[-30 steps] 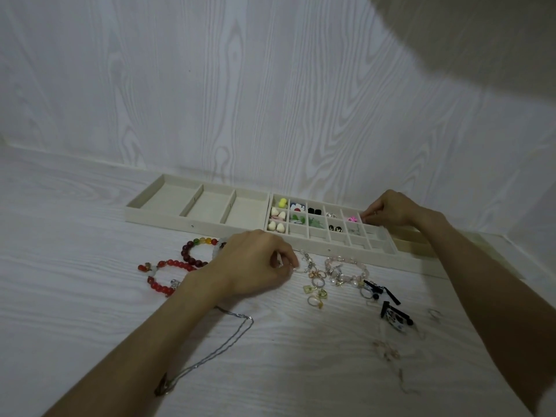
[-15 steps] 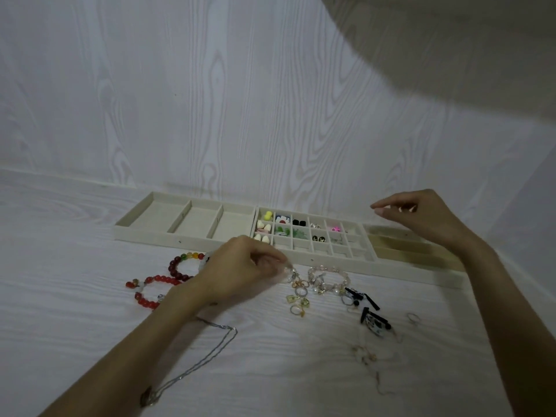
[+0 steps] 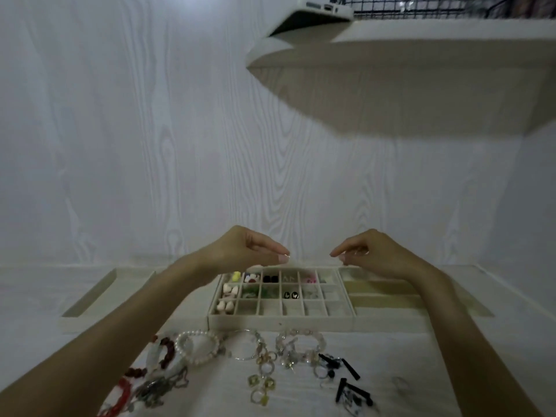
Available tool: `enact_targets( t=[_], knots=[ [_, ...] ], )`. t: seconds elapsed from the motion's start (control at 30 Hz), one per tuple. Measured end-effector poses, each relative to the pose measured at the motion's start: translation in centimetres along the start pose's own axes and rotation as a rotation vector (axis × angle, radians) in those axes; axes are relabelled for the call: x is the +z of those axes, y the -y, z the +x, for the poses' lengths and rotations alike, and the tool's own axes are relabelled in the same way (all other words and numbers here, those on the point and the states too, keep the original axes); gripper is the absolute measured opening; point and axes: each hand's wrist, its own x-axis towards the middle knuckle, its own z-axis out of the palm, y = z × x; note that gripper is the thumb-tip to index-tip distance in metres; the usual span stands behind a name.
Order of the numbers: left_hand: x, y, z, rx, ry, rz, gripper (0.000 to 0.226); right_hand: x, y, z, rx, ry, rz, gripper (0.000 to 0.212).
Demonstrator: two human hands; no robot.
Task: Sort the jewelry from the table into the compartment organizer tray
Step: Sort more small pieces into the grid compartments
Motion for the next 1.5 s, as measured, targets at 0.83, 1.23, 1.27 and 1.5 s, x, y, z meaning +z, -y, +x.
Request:
enact_targets(
  t=[0.83, 1.23, 1.27, 1.5],
  knots=[
    [6.7, 1.9, 10.7, 0.06, -0.015, 0.352, 0.016, 3.6, -3.4, 2.7, 0.144, -0.323, 0.143, 0.011],
    [5.7, 4.2, 10.6, 0.117, 0.061, 0.639, 0.036, 5.7, -2.3, 3.8, 0.192, -0.153, -0.484, 0.02],
    [5.6, 4.3, 10.5, 0.119, 0.054, 0.637, 0.037, 5.8, -2.4, 3.9, 0.193, -0.146, -0.498, 0.021],
    [5.5, 4.3, 10.5, 0.128, 0.039, 0.622, 0.034, 6.2, -2.4, 4.3, 0.197, -0.134, -0.561, 0.021]
  ],
)
